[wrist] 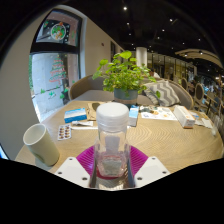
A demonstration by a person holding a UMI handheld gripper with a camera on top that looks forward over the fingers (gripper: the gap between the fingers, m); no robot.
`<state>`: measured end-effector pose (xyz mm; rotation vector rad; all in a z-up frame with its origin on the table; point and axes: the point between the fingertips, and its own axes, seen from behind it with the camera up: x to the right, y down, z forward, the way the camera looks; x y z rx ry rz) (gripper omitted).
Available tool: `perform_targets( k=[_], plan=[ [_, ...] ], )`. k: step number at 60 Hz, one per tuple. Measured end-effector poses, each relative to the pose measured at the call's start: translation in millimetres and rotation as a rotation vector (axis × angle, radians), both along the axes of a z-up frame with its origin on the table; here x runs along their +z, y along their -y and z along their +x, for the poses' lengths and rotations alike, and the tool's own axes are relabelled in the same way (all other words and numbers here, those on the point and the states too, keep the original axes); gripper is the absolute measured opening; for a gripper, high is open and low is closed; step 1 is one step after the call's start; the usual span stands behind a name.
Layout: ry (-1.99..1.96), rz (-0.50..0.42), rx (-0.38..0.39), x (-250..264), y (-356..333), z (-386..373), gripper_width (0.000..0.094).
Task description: Pour water
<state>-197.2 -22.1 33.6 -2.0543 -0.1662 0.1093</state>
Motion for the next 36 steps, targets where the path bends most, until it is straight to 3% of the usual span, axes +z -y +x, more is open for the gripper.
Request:
perform_targets(
  k=[8, 14, 21, 24, 36],
  plan=[
    [0.024, 0.026, 0.021, 0.7, -2.3, -10.2, 0.0460],
    [0.020, -0.005, 0.012, -4.4, -0.1, -9.1, 0.0524],
    [0.011, -0.112, 0.021, -14.5, 19.7, -9.3, 0.0871],
    [0.024, -0.139, 0.018, -10.8, 29.8, -5.5, 0.0840],
    [0.009, -0.219, -0.029, 46.2, 94.0, 3.1, 0.0857]
  ],
)
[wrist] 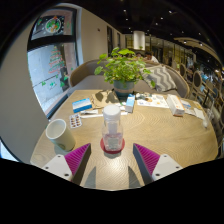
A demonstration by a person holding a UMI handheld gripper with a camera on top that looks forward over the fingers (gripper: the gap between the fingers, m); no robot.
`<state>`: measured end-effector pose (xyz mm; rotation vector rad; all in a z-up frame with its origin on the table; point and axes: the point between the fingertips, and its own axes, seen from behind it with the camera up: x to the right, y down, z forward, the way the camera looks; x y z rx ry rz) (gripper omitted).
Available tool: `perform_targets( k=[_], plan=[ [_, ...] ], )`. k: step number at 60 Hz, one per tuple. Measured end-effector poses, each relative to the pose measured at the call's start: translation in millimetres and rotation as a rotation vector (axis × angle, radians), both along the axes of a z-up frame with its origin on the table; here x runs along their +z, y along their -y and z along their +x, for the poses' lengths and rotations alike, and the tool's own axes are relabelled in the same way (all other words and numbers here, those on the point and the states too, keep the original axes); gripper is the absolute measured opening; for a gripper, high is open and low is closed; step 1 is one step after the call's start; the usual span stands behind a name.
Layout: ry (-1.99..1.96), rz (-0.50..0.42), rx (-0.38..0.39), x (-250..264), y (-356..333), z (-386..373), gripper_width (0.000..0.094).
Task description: Pour water
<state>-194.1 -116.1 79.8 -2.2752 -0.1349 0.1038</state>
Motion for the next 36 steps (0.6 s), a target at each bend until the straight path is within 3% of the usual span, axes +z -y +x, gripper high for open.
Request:
perform_targets(
  k=[18, 36],
  plan=[
    [0.050, 0.015, -0.024, 89.3, 74.7, 3.0, 0.0855],
    [0.054, 0.039, -0.055, 111.9, 91.2, 5.1, 0.0856]
  ],
)
